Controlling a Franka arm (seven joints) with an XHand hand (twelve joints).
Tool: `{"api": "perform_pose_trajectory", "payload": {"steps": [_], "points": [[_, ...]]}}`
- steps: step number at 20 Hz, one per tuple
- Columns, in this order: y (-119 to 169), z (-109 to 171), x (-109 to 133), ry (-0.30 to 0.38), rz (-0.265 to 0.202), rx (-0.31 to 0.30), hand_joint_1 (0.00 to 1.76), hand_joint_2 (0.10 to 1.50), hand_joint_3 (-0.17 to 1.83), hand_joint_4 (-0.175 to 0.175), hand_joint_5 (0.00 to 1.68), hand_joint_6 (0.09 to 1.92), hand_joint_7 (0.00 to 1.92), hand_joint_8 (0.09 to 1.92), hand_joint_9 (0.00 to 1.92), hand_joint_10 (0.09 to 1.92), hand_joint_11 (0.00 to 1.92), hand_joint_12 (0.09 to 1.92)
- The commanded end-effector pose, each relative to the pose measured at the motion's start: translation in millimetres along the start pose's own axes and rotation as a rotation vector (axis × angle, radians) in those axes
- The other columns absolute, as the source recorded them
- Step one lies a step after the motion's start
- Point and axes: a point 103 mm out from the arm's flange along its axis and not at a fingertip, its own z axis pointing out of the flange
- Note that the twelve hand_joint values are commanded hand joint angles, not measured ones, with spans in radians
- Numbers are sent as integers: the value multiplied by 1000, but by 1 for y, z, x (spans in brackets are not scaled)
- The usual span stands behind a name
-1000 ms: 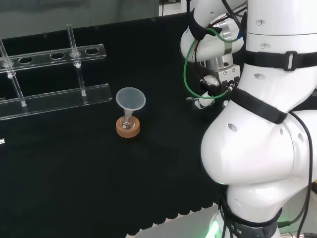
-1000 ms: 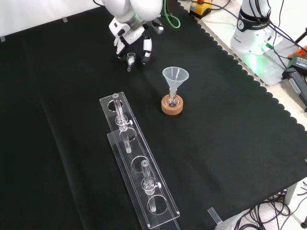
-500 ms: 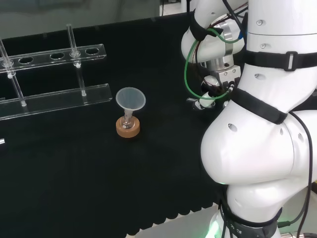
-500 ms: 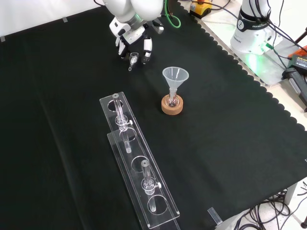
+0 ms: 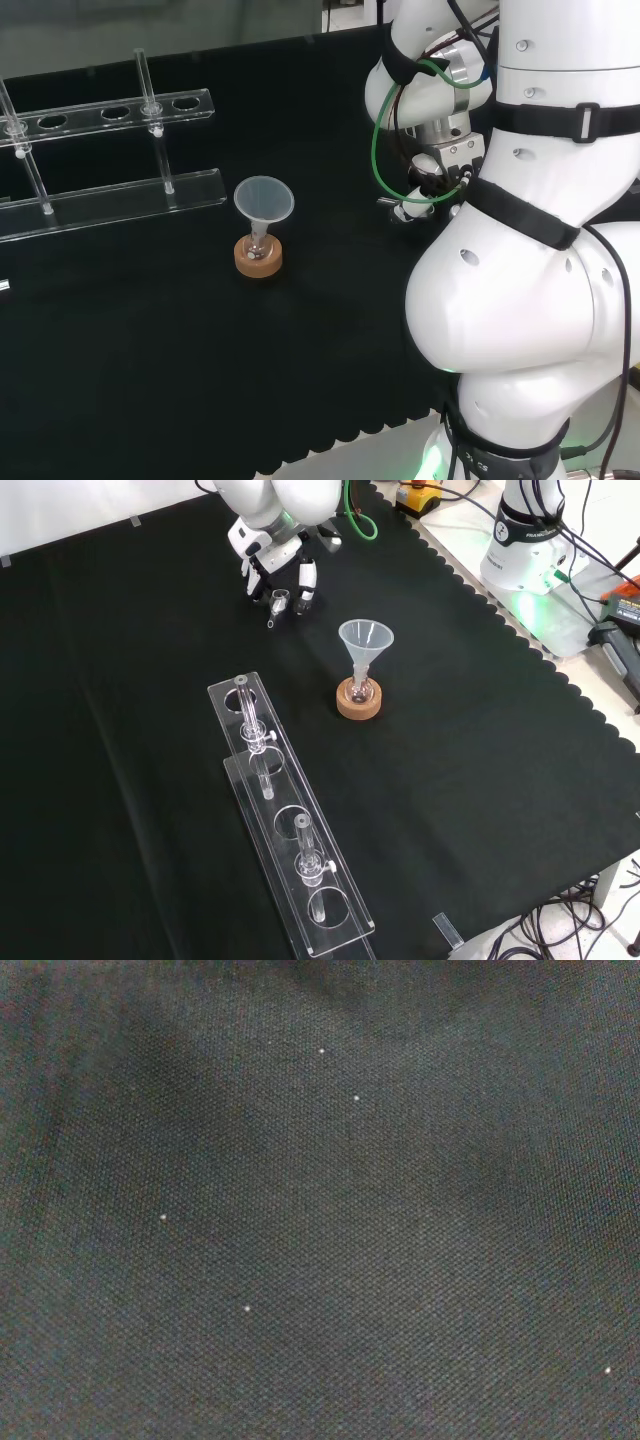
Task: Pick up the weighing funnel.
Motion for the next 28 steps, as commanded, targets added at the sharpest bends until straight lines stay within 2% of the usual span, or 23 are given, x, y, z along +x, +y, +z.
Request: {"api": "perform_pose_trajectory", "payload": {"steps": [1, 5, 10, 18, 19, 20, 21, 22, 23, 24, 28], "points": [[2, 3, 0, -5, 12, -6, 525, 703, 398, -132, 570, 1220, 953, 1024, 1023, 749, 727, 1246], [9, 10, -1, -16, 25, -17, 575, 721, 420, -136, 660, 1250, 1002, 1041, 1083, 753, 795, 1221], [12, 8, -1, -36, 38, -34, 670, 751, 456, -172, 820, 1197, 1092, 1070, 1206, 720, 959, 1107], [12, -9, -1, -79, 66, -85, 801, 812, 503, -175, 1022, 1094, 1283, 1027, 1455, 617, 1222, 909], [11, -11, -1, -81, 68, -91, 888, 802, 553, -49, 1027, 1091, 1307, 1011, 1486, 592, 1248, 884], [11, -13, -1, -83, 69, -99, 959, 775, 623, 52, 1034, 1093, 1331, 999, 1516, 567, 1276, 860], [10, -15, -1, -87, 70, -108, 1006, 740, 696, 113, 1047, 1095, 1353, 991, 1539, 547, 1301, 840], [10, -17, -1, -90, 71, -113, 1036, 708, 758, 141, 1059, 1098, 1370, 985, 1556, 531, 1320, 823], [10, -18, -1, -94, 72, -117, 1056, 680, 808, 148, 1071, 1100, 1384, 981, 1568, 519, 1336, 809], [9, -22, -2, -97, 73, -122, 1072, 656, 847, 137, 1084, 1099, 1397, 978, 1576, 512, 1351, 797], [8, -30, -2, -96, 72, -135, 1104, 610, 919, 73, 1112, 1092, 1428, 972, 1587, 507, 1384, 766]]}}
